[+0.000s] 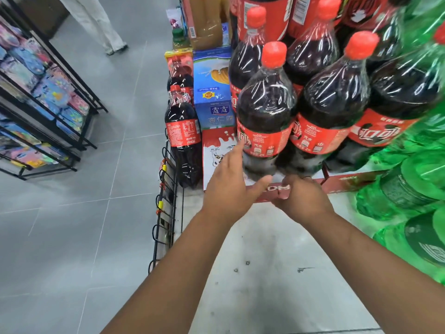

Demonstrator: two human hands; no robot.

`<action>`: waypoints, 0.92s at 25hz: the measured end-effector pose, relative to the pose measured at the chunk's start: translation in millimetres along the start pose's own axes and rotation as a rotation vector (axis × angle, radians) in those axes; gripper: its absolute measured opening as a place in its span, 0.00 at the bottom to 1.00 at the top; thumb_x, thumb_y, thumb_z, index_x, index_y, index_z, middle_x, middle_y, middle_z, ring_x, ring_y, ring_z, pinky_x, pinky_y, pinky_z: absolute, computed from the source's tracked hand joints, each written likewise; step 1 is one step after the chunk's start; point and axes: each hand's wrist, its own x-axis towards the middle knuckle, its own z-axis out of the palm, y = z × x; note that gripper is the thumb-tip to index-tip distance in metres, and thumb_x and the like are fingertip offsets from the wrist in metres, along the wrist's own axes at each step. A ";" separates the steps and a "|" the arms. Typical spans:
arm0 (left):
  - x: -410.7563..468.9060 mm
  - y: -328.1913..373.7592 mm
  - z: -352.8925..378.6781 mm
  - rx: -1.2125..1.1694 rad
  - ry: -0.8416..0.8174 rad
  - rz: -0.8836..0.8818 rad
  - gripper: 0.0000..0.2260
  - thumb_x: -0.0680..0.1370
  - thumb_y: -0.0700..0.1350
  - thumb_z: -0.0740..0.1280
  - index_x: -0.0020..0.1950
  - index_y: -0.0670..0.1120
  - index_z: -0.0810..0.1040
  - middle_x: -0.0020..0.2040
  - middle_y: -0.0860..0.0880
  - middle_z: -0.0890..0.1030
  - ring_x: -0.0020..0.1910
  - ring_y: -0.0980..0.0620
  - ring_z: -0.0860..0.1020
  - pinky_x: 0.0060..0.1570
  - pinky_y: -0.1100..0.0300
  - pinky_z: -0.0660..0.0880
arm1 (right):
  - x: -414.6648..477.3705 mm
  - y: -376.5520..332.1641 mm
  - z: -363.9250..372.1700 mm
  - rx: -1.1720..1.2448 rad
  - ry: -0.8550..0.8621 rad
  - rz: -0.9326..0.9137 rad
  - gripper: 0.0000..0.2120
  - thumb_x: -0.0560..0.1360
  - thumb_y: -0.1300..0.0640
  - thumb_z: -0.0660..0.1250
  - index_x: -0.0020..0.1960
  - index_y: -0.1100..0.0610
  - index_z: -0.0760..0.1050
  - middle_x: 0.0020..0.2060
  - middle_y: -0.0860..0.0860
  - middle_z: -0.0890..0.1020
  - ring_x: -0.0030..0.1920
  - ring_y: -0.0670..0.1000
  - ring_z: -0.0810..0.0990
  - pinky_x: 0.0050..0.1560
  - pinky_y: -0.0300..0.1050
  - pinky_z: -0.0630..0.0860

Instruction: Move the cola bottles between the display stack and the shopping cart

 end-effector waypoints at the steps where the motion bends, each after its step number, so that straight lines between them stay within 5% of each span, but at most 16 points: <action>1: -8.8 2.4 1.8 0.046 -0.026 0.012 0.41 0.76 0.57 0.73 0.83 0.49 0.56 0.79 0.48 0.66 0.76 0.50 0.65 0.72 0.54 0.64 | -9.0 6.5 -7.0 -0.053 0.010 -0.014 0.22 0.69 0.44 0.72 0.61 0.50 0.74 0.56 0.54 0.79 0.59 0.59 0.76 0.52 0.48 0.76; 5: -29.2 19.0 14.2 0.200 -0.172 0.101 0.38 0.78 0.59 0.70 0.82 0.47 0.58 0.79 0.47 0.66 0.78 0.47 0.63 0.75 0.55 0.59 | -46.8 33.1 -36.0 -0.184 0.034 -0.009 0.31 0.71 0.42 0.71 0.71 0.47 0.65 0.66 0.53 0.70 0.66 0.59 0.68 0.60 0.52 0.73; 14: -78.0 102.8 63.7 0.491 -0.354 0.360 0.36 0.79 0.66 0.62 0.81 0.50 0.58 0.79 0.49 0.65 0.79 0.44 0.59 0.79 0.49 0.55 | -150.4 134.8 -84.3 -0.242 0.155 0.103 0.37 0.70 0.38 0.70 0.75 0.44 0.59 0.70 0.51 0.67 0.68 0.58 0.67 0.62 0.54 0.72; 20: -150.1 190.1 112.8 0.380 -0.351 0.585 0.37 0.74 0.68 0.54 0.77 0.48 0.69 0.73 0.49 0.74 0.73 0.46 0.70 0.74 0.57 0.59 | -250.5 218.4 -98.7 -0.250 0.238 0.203 0.38 0.69 0.36 0.69 0.74 0.45 0.60 0.68 0.51 0.69 0.65 0.58 0.70 0.61 0.52 0.71; 23: -185.1 233.1 140.1 0.393 -0.408 0.666 0.34 0.77 0.65 0.59 0.78 0.48 0.68 0.74 0.47 0.73 0.74 0.44 0.68 0.75 0.54 0.61 | -299.8 259.4 -105.8 -0.234 0.257 0.281 0.39 0.69 0.34 0.68 0.75 0.43 0.58 0.68 0.50 0.68 0.66 0.57 0.70 0.62 0.53 0.71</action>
